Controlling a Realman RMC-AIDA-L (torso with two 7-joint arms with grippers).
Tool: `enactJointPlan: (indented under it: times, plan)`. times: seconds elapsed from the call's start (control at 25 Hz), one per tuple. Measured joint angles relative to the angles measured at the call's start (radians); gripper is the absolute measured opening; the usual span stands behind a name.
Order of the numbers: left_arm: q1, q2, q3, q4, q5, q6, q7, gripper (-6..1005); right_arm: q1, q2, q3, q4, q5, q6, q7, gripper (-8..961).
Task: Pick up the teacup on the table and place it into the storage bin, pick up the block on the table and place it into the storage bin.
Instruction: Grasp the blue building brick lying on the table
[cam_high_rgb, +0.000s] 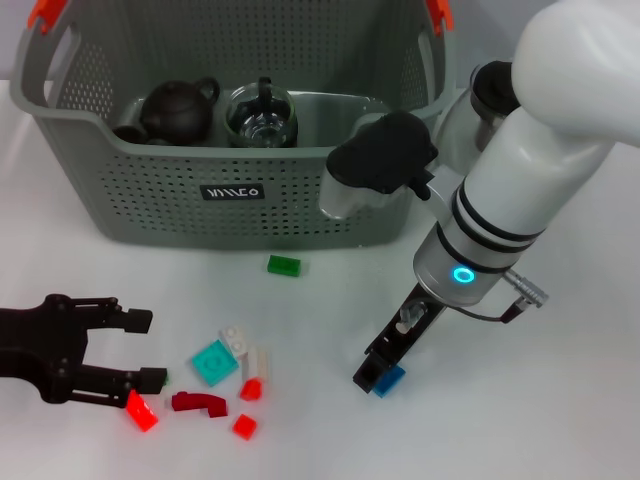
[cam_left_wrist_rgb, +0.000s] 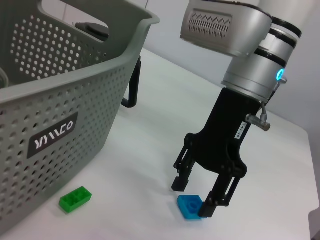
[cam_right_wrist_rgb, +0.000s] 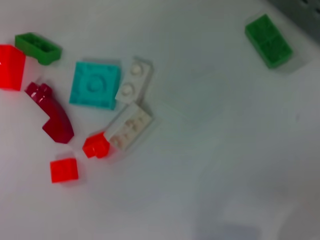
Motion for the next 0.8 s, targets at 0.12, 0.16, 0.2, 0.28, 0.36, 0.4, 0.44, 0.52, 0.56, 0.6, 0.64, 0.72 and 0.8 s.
enactJointPlan:
  times: [0.12, 0.16, 0.2, 0.28, 0.36, 0.4, 0.44, 0.52, 0.56, 0.6, 0.64, 0.72, 0.8]
  plan:
    - [-0.004, 0.001, -0.001, 0.011, 0.001, -0.003, 0.001, 860, 0.000, 0.000, -0.007, 0.000, 0.000, 0.003, 0.000, 719]
    - [-0.005, 0.002, -0.001, 0.013, 0.001, -0.004, 0.003, 860, -0.001, 0.000, -0.009, 0.000, 0.000, 0.005, 0.000, 719]
    - [-0.006, 0.002, -0.001, 0.015, 0.002, -0.005, 0.004, 860, -0.002, 0.000, -0.010, 0.000, 0.000, 0.006, -0.001, 719]
    - [-0.007, 0.002, 0.000, 0.016, 0.003, -0.008, 0.005, 860, -0.004, 0.001, -0.017, 0.001, 0.000, 0.011, -0.005, 719]
    - [-0.007, 0.002, 0.000, 0.018, 0.005, -0.009, 0.005, 860, -0.006, 0.001, -0.021, 0.001, 0.001, 0.012, -0.007, 718]
    - [-0.007, 0.001, -0.001, 0.018, 0.005, -0.009, 0.005, 860, -0.006, 0.001, -0.023, 0.001, 0.002, 0.012, -0.008, 718]
    - [-0.007, 0.001, -0.001, 0.018, 0.006, -0.009, 0.005, 860, -0.007, 0.002, -0.025, 0.001, 0.002, 0.012, -0.010, 718]
    - [-0.007, 0.000, -0.001, 0.018, 0.006, -0.010, 0.005, 860, -0.007, 0.002, -0.030, 0.001, 0.002, 0.012, -0.011, 718]
    - [-0.007, 0.000, -0.001, 0.018, 0.007, -0.011, 0.005, 860, -0.007, 0.002, -0.031, 0.001, 0.002, 0.012, -0.011, 718]
    - [-0.007, -0.001, -0.001, 0.018, 0.007, -0.013, 0.006, 860, -0.006, 0.002, -0.032, 0.001, 0.002, 0.012, -0.011, 718]
    - [-0.007, -0.002, -0.001, 0.019, 0.008, -0.014, 0.006, 860, -0.005, 0.002, -0.033, 0.001, 0.002, 0.012, -0.011, 718]
    - [-0.008, 0.000, -0.001, 0.033, 0.009, -0.017, 0.013, 860, -0.003, 0.002, -0.034, 0.001, 0.002, 0.012, -0.011, 718]
    - [-0.009, 0.001, -0.001, 0.039, 0.009, -0.019, 0.015, 860, -0.002, 0.002, -0.035, 0.001, 0.002, 0.012, -0.012, 718]
